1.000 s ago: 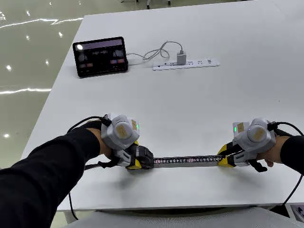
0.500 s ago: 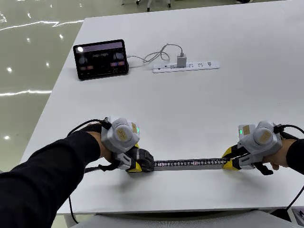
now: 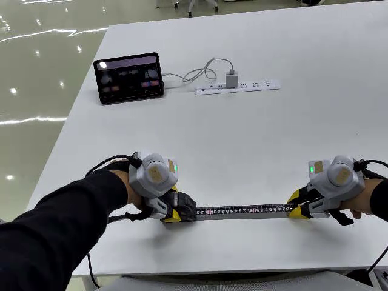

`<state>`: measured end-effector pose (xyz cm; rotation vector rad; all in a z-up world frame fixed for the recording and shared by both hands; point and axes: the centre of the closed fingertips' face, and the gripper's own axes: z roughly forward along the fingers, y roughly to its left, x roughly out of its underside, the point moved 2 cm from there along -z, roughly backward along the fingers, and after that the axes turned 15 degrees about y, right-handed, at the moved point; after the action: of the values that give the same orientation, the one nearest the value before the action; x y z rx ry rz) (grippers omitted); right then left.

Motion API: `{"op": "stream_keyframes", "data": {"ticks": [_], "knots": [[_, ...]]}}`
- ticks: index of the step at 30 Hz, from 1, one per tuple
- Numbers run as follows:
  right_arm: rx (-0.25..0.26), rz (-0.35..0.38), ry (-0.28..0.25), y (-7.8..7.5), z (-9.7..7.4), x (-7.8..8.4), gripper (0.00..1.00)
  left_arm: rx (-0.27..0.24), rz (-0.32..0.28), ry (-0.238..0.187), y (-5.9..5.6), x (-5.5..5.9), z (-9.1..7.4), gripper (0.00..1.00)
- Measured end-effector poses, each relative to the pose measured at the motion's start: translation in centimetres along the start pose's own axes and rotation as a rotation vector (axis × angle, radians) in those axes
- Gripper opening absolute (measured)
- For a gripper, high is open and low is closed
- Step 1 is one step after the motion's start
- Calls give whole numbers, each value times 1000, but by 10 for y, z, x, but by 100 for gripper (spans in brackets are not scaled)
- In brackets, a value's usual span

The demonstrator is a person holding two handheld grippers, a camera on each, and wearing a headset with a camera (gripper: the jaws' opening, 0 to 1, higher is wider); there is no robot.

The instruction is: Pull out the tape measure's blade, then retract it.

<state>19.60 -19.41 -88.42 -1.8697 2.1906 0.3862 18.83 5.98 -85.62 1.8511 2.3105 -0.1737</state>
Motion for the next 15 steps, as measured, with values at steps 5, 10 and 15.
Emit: {"op": "stream_keyframes", "data": {"ticks": [5,10,15], "knots": [[2,-1,1,1,-1,-1,11,-2,-1,-1,0,0,0,32],[-4,6,-3,2,-1,-1,11,-1,-2,-3,1,0,0,32],[-9,-2,1,3,-1,-3,11,8,-25,-32,2,1,-1,32]]}}
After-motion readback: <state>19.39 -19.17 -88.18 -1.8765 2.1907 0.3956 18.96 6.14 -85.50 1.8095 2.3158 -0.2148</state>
